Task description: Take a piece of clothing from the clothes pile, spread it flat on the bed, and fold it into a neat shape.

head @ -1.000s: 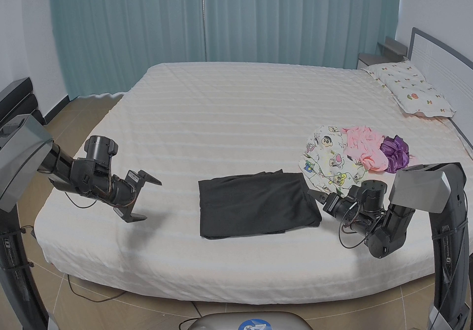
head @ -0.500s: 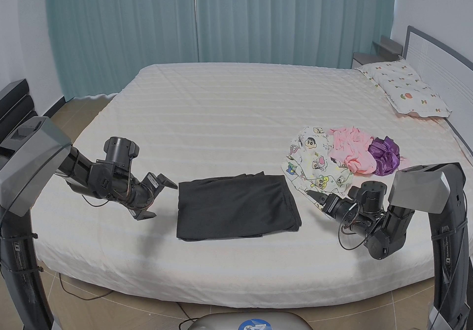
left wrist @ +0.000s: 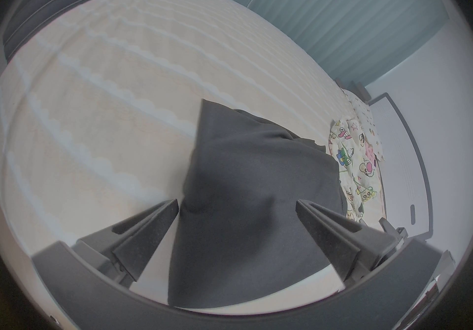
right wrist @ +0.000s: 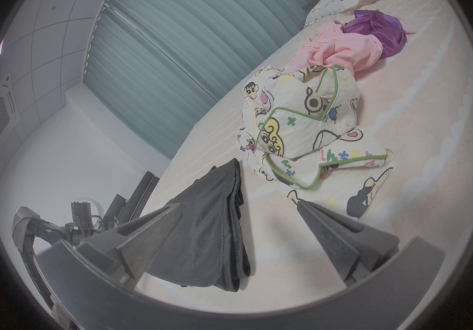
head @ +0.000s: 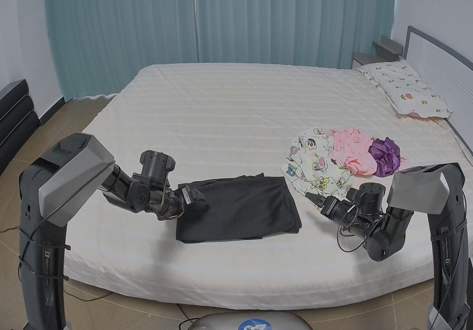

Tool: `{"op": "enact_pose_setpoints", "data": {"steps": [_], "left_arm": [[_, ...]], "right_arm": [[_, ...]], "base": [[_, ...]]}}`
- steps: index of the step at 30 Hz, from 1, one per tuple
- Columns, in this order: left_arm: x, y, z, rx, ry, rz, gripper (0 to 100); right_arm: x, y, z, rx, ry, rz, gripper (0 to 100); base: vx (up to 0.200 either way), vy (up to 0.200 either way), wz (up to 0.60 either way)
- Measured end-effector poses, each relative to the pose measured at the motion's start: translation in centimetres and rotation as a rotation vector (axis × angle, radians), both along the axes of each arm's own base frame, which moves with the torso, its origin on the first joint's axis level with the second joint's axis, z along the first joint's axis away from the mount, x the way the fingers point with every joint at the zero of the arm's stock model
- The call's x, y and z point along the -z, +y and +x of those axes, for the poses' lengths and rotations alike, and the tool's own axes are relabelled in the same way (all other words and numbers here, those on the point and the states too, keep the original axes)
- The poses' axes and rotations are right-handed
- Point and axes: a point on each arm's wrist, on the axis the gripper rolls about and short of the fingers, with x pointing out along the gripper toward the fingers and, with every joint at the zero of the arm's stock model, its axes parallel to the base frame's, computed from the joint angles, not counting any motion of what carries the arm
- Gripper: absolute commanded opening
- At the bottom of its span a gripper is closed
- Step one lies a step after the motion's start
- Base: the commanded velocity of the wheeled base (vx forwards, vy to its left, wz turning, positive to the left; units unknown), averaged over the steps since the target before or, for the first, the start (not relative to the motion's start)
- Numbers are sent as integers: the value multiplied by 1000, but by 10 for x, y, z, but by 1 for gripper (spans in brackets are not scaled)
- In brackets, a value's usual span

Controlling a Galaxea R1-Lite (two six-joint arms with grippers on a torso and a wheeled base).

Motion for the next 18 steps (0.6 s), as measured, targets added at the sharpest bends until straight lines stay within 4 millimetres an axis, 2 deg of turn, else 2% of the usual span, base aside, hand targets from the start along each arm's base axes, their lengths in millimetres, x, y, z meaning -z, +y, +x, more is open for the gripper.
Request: {"op": "enact_pose_setpoints", "data": {"steps": [9, 10, 18], "left_arm": [[19, -7, 7, 8, 18, -2, 100], [20, -7, 7, 8, 20, -1, 0], [25, -3, 6, -11, 42, -8, 0]], "right_arm": [[1, 4, -1, -11, 1, 0, 100], [0, 4, -1, -11, 0, 0, 100], [0, 4, -1, -11, 1, 1, 100]], "base": [[0, 0, 0], [0, 0, 0], [0, 0, 0]]}}
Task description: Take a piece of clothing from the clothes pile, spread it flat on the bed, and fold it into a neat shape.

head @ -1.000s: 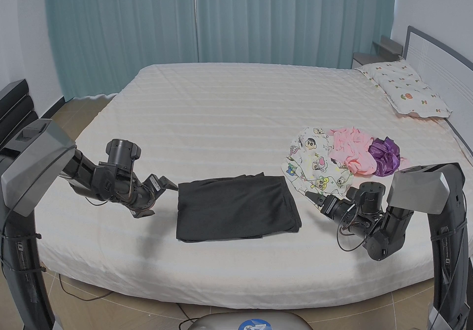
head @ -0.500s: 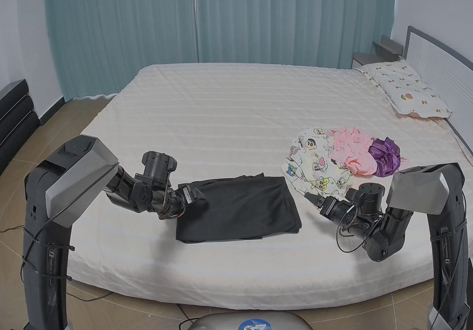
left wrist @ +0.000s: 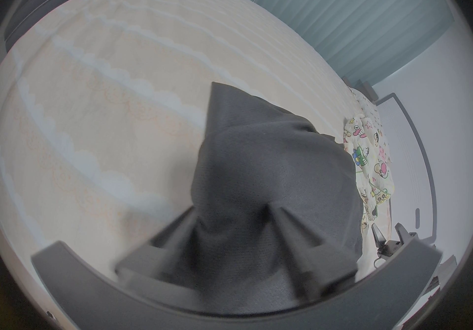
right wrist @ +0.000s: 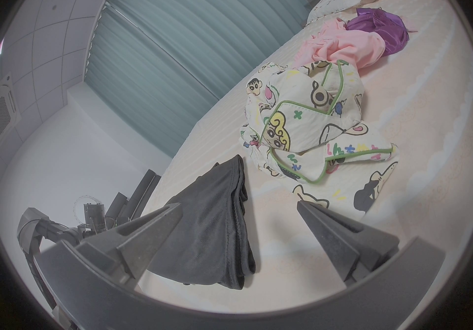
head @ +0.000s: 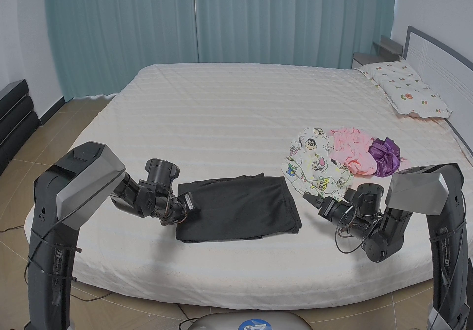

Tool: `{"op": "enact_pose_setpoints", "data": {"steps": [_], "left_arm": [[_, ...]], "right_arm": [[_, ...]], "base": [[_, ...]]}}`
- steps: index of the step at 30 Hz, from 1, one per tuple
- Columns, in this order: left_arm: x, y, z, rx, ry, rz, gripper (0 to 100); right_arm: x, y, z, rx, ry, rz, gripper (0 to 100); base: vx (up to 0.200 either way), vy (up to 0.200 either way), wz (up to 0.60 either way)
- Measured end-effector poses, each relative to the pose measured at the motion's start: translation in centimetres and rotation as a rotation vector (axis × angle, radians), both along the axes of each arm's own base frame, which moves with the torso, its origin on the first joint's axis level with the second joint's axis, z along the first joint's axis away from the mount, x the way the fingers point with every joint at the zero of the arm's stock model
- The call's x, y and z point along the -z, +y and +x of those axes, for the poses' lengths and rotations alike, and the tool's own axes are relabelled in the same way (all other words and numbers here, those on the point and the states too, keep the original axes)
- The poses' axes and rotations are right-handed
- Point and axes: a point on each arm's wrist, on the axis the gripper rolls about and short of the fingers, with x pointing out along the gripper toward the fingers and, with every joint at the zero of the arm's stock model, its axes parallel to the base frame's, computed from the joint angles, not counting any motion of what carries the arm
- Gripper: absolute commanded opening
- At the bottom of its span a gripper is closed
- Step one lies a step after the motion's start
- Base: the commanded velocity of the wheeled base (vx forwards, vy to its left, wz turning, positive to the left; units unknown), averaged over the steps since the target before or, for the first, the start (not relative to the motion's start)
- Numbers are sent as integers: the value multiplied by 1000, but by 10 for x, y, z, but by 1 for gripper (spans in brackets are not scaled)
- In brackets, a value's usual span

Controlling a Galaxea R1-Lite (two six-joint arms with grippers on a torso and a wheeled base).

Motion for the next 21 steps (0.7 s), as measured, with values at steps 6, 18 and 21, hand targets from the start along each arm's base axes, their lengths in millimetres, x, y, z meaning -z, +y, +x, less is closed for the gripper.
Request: {"op": "enact_pose_setpoints", "data": {"steps": [6, 18, 21], "left_arm": [[-2, 5, 1, -64, 23, -44, 0], [-10, 18, -5, -129, 45, -75, 0], [-13, 19, -5, -158, 56, -114, 0]], "right_arm": [[0, 0, 0, 0, -2, 2, 100], [0, -1, 0, 4, -6, 3, 100], [0, -1, 0, 3, -5, 3, 100]], "base": [[0, 0, 0], [0, 0, 0], [0, 0, 0]]}}
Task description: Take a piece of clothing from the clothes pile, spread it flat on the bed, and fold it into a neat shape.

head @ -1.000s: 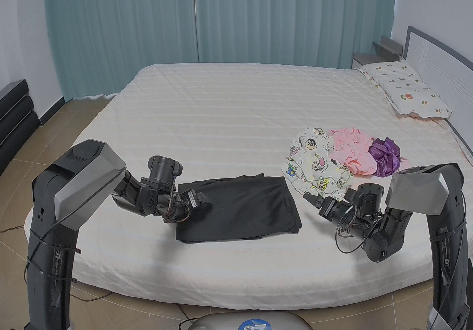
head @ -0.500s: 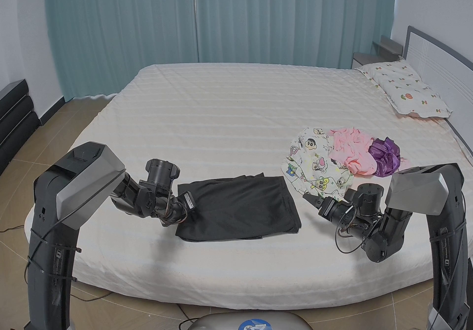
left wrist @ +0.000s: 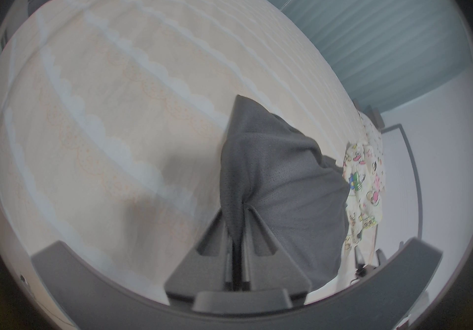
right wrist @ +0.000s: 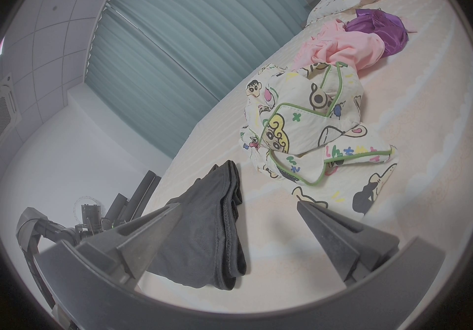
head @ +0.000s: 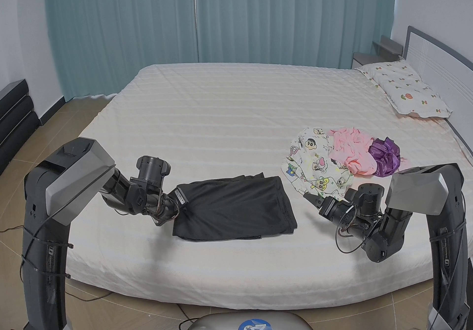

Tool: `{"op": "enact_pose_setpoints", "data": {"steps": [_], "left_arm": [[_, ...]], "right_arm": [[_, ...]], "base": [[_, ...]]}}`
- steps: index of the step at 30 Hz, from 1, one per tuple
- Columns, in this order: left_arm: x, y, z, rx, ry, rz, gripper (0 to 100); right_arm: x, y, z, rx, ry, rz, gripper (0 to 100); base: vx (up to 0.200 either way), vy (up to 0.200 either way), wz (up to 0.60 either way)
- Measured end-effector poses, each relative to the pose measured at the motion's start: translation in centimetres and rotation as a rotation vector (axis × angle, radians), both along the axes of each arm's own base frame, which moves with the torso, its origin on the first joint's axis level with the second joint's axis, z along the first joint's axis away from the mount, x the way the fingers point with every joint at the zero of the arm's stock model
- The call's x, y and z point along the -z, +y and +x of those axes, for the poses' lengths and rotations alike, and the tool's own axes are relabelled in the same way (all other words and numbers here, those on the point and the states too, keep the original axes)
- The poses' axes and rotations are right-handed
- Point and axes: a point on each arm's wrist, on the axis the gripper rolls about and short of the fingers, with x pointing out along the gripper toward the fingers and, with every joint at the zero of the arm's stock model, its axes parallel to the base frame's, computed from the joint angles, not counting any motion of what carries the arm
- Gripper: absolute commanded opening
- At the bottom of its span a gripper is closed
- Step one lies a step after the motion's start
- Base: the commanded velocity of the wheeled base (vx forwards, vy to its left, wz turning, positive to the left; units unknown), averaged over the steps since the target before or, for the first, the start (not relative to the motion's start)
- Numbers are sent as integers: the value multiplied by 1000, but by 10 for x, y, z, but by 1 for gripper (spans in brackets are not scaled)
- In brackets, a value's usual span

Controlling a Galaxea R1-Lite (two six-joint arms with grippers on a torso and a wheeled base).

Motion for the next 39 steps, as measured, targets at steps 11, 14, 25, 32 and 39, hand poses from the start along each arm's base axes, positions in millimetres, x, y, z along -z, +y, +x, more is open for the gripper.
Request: {"op": "enact_pose_setpoints", "data": {"steps": [11, 14, 25, 32, 39], "left_arm": [[-9, 6, -2, 8, 6, -41, 0], [-10, 7, -4, 8, 8, -43, 0], [-19, 19, -8, 15, 22, -108, 0], [-25, 24, -10, 0, 20, -119, 0], [-26, 27, -14, -5, 27, -118, 0]], "right_arm": [[2, -2, 1, 6, 4, 0, 100], [3, -4, 1, 9, 6, -1, 100], [6, -5, 2, 15, 11, -3, 100], [7, -6, 1, 15, 15, -4, 100], [7, -6, 1, 16, 16, -4, 100]], "base": [[0, 0, 0], [0, 0, 0], [0, 36, 0], [0, 200, 0], [0, 200, 0]]}}
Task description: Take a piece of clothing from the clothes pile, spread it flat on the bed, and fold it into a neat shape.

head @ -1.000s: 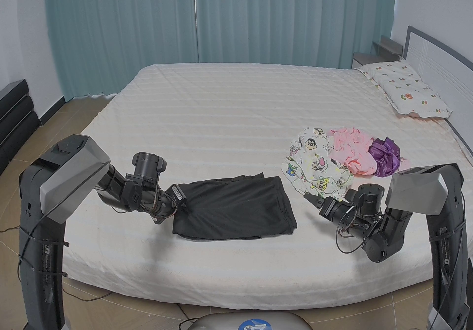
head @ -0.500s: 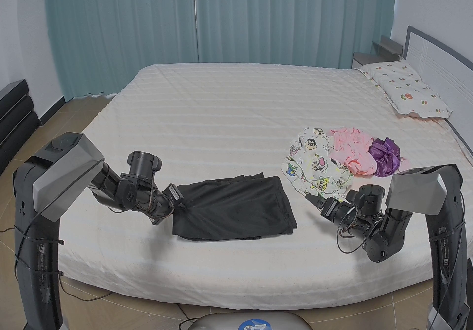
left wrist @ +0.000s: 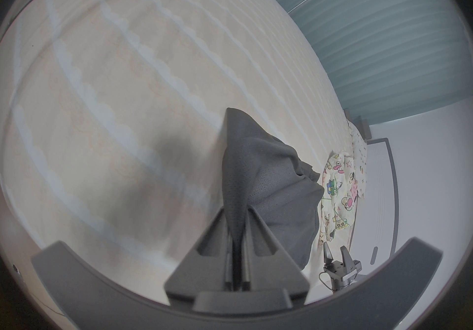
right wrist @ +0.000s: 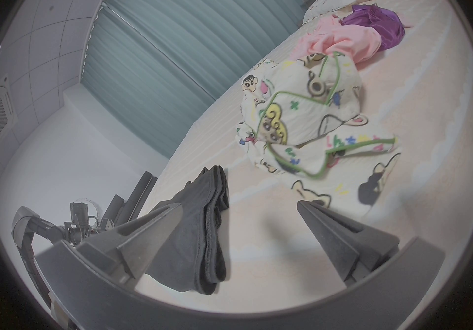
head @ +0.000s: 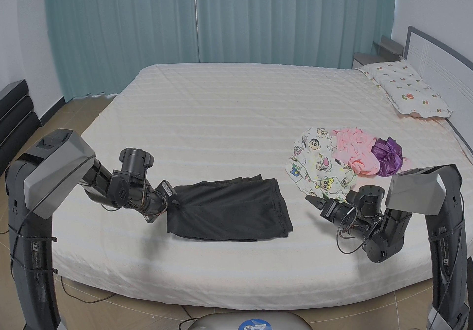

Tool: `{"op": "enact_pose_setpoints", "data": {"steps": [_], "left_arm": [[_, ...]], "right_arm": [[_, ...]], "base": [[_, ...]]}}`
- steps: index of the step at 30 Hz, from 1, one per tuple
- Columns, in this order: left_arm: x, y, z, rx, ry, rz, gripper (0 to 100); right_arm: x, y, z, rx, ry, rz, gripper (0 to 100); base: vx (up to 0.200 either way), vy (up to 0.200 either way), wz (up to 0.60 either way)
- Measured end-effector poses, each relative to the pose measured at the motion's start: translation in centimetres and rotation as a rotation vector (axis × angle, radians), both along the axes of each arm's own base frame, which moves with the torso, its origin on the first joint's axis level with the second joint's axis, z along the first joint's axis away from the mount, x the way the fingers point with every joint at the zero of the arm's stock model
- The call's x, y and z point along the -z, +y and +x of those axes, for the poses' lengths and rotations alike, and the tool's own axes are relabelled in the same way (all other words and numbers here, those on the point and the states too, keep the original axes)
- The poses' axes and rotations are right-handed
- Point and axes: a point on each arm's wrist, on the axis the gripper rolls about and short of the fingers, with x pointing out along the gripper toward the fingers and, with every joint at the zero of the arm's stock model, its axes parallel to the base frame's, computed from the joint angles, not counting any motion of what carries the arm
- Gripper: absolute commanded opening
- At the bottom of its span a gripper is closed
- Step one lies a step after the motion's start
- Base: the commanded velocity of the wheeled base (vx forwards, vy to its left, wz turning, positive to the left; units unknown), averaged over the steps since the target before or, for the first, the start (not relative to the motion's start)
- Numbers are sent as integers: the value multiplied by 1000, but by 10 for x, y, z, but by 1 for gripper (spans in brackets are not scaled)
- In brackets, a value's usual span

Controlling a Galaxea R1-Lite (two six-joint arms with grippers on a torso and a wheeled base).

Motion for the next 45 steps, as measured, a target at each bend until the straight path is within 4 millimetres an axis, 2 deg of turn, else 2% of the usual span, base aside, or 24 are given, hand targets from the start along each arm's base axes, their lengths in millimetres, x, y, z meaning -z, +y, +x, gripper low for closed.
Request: {"op": "enact_pose_setpoints", "data": {"steps": [7, 35, 45], "left_arm": [[-2, 10, -1, -24, 2, 2, 0], [-1, 12, 0, -29, 1, 10, 0], [0, 12, -1, -25, 5, 19, 0]], "right_arm": [[0, 1, 0, -2, 0, 0, 100], [0, 1, 0, -2, 0, 0, 100], [1, 4, -1, -10, 1, 0, 100]], "base": [[0, 200, 0], [0, 200, 0], [0, 0, 0]]}}
